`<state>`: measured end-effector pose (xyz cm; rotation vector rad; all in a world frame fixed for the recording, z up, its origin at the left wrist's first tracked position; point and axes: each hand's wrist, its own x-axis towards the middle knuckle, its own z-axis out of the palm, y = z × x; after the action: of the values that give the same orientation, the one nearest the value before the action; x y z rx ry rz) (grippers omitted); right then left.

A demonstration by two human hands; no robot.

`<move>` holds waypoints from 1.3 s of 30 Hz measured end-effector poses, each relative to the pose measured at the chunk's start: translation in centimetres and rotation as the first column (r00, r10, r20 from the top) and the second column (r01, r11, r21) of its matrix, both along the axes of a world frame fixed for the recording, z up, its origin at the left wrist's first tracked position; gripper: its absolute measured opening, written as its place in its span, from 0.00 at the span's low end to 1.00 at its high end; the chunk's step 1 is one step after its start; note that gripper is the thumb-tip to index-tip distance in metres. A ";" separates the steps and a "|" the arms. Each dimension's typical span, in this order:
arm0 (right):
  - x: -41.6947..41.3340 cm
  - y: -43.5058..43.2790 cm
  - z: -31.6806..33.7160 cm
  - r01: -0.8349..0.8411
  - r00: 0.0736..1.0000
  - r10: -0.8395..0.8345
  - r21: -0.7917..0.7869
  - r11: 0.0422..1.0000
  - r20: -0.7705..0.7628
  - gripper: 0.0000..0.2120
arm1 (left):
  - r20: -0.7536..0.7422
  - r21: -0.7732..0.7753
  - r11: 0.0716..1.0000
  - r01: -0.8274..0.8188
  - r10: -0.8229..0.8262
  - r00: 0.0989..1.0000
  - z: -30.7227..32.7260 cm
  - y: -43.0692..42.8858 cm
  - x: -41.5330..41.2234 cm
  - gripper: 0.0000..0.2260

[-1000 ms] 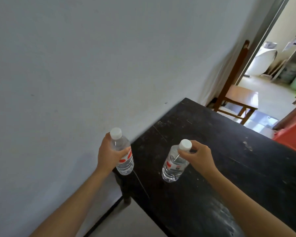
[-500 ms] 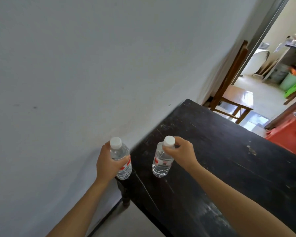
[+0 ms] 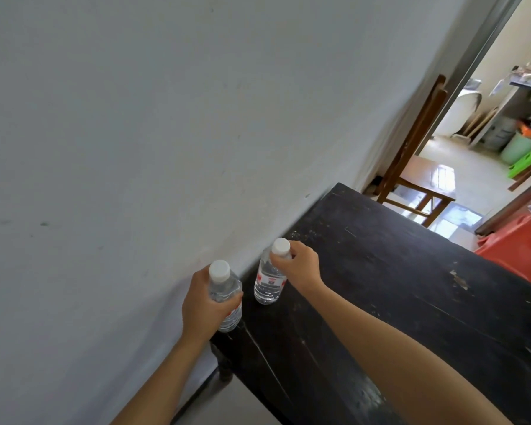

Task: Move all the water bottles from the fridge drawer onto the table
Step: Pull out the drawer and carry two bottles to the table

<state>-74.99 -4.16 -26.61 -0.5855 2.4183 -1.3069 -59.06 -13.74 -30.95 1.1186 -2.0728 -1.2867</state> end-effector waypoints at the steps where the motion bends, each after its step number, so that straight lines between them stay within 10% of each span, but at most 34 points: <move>1: -0.3 -0.4 -0.1 0.002 1.000 -0.002 0.000 1.000 0.003 0.15 | 0.005 0.001 1.000 0.002 -0.002 1.000 -0.1 0.0 -0.2 0.27; 20: -2.5 -3.3 -0.3 0.124 0.982 -0.105 0.118 0.985 -0.156 0.16 | -0.015 0.009 0.991 0.133 -0.133 0.991 -0.7 0.8 -2.8 0.26; 30: -3.5 -2.2 0.5 -0.160 0.984 0.175 0.305 0.939 -0.022 0.24 | -0.062 -0.040 0.980 0.197 -0.199 0.978 -0.5 1.1 -3.2 0.26; 39: -1.9 7.2 0.3 0.058 0.992 -0.086 0.274 0.960 0.091 0.31 | -0.040 -0.131 0.989 0.064 -0.070 0.997 -4.1 2.2 -0.4 0.42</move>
<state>-76.92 3.06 -26.31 -0.3492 2.4944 -0.9803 -59.42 -11.52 -35.10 0.9631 -2.1443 -1.1775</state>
